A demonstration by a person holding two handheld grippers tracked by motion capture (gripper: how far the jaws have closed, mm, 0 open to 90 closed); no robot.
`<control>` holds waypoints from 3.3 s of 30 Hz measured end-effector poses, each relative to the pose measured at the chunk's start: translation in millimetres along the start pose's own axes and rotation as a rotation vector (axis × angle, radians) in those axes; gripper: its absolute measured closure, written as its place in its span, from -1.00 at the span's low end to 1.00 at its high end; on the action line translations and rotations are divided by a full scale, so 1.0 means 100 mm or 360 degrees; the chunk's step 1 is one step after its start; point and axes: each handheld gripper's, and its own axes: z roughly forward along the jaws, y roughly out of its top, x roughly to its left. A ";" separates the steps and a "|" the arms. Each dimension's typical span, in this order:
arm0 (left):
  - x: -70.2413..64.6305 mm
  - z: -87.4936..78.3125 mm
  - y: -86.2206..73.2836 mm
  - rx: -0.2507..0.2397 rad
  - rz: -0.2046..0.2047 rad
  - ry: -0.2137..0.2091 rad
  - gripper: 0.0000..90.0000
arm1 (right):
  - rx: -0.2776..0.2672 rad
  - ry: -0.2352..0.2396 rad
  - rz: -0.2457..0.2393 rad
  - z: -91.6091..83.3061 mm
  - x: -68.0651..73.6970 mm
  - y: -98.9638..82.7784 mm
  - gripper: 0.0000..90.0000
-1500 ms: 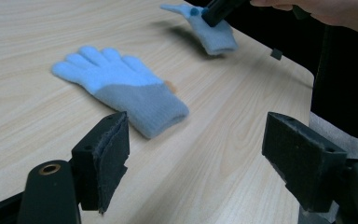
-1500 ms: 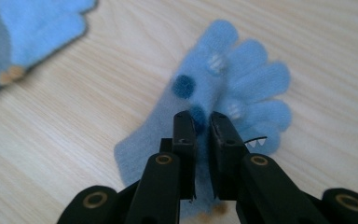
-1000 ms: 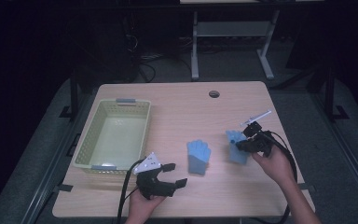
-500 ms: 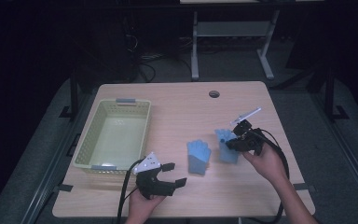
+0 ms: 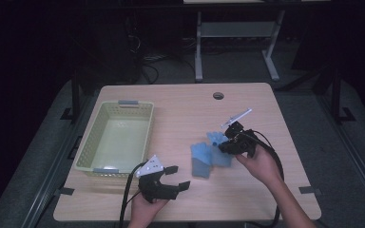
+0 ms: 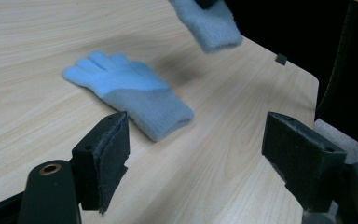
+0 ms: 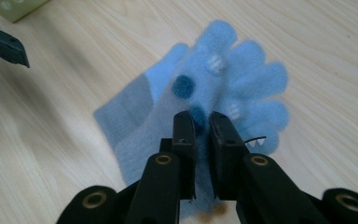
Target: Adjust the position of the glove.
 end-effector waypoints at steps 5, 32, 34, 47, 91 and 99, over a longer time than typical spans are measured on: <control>0.01 -0.01 0.00 0.0000 0.0014 0.0011 -0.49 | 0.0006 0.0016 -0.0010 0.08 0.07 0.06 0.82; 0.07 -0.06 0.01 -0.0017 -0.0012 0.0092 -0.48 | 0.0095 0.0074 -0.0005 0.53 0.33 0.20 0.81; 0.07 -0.07 0.02 -0.0021 -0.0016 0.0092 -0.48 | 0.0091 0.0077 0.0001 0.54 0.34 0.21 0.81; 0.07 -0.07 0.02 -0.0018 -0.0014 0.0091 -0.48 | 0.0126 0.0067 0.0068 0.70 0.33 0.14 0.79; 0.17 0.25 0.14 0.0143 -0.0372 -0.0024 -0.38 | -0.0169 0.0269 0.0406 0.58 0.04 -0.24 0.07; 0.25 0.43 0.24 0.0205 -0.0550 -0.0009 -0.53 | -0.0251 0.0362 0.0593 0.56 -0.02 -0.43 -0.06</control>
